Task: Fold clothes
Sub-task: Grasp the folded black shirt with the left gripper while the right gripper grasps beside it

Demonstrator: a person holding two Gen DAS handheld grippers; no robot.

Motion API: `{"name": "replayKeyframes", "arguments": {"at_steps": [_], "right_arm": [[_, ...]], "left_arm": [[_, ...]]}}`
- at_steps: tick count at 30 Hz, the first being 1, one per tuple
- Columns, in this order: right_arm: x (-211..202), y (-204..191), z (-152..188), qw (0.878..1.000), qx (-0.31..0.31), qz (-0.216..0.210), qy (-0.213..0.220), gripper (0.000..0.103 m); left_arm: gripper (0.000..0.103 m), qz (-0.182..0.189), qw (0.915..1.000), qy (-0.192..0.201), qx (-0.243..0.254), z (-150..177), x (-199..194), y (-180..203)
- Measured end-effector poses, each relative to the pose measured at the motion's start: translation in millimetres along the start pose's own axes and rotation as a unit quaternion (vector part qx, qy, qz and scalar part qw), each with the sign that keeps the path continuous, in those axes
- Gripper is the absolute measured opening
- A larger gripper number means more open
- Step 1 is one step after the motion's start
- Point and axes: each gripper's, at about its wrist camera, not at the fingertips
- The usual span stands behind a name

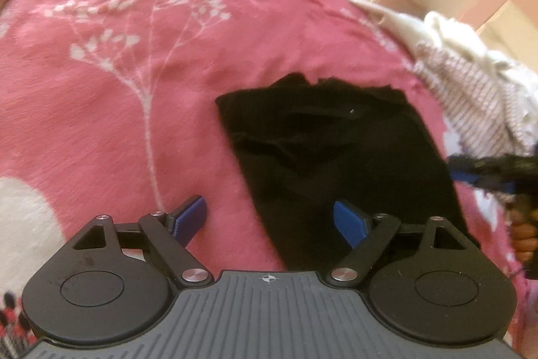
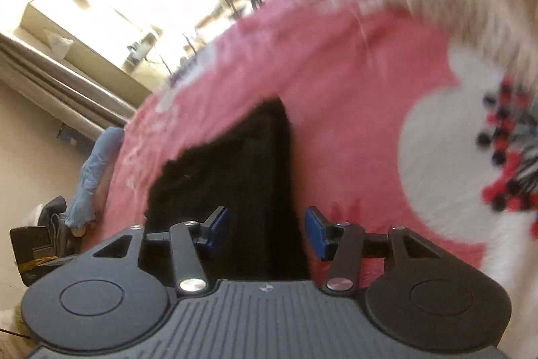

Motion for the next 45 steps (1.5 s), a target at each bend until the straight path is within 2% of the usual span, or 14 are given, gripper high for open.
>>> {"name": "replayKeyframes", "arguments": {"at_steps": [9,13,15,18,20,21,23,28,34,37,42,45], "right_arm": [[59.6,-2.2,-46.0,0.994,0.008,-0.109,-0.027,0.051],[80.8,-4.8,-61.8,0.989,0.005,-0.141,-0.03,0.045],[88.8,-6.2,-67.7,0.988,0.003,-0.15,-0.031,0.038],[96.2,-7.5,-73.3,0.986,0.002,-0.166,-0.032,0.037],[98.7,-10.5,-74.5,0.985,-0.002,-0.168,-0.028,0.035],[97.0,-11.1,-74.1,0.986,-0.004,-0.165,-0.025,0.029],[93.2,-12.1,-72.1,0.987,-0.009,-0.158,-0.019,0.024],[69.3,-20.5,-66.0,0.988,-0.033,-0.149,0.015,0.018],[24.7,-42.7,-57.7,0.985,-0.078,-0.144,0.063,0.016],[-0.2,-54.5,-51.9,0.98,-0.087,-0.155,0.092,0.016],[-41.0,-89.8,-49.0,0.964,-0.104,-0.197,0.145,0.015],[-58.7,-123.6,-55.6,0.949,-0.123,-0.231,0.175,0.015]], "left_arm": [[0.077,0.068,0.9975,0.008,0.019,-22.0,20.3,-15.0],[0.073,0.086,0.996,0.013,0.022,-29.3,26.2,-20.2],[0.071,0.087,0.9959,0.018,0.019,-31.6,28.1,-21.8],[0.062,0.087,0.9957,0.027,0.016,-34.8,31.0,-23.8],[0.047,0.082,0.996,0.032,0.013,-36.7,33.0,-24.8],[0.042,0.077,0.9964,0.035,0.01,-37.4,33.4,-25.5],[0.028,0.072,0.9966,0.04,0.0,-38.6,33.6,-27.6],[0.011,0.058,0.997,0.051,0.002,-36.9,28.0,-19.6],[0.009,0.05,0.9951,0.082,0.023,-33.7,6.3,0.9],[0.008,0.05,0.9924,0.105,0.04,-32.9,-13.4,15.8],[0.008,0.036,0.9833,0.157,0.085,-40.9,-63.3,43.6],[0.008,0.021,0.9746,0.197,0.104,-54.8,-104.0,50.5]]}}
Point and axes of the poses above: each gripper's, at about its wrist camera, not at the fingertips, and x roughly the way its jaws point, y to its right, z to its underside, and after that the axes turned 15 degrees about z, right-handed
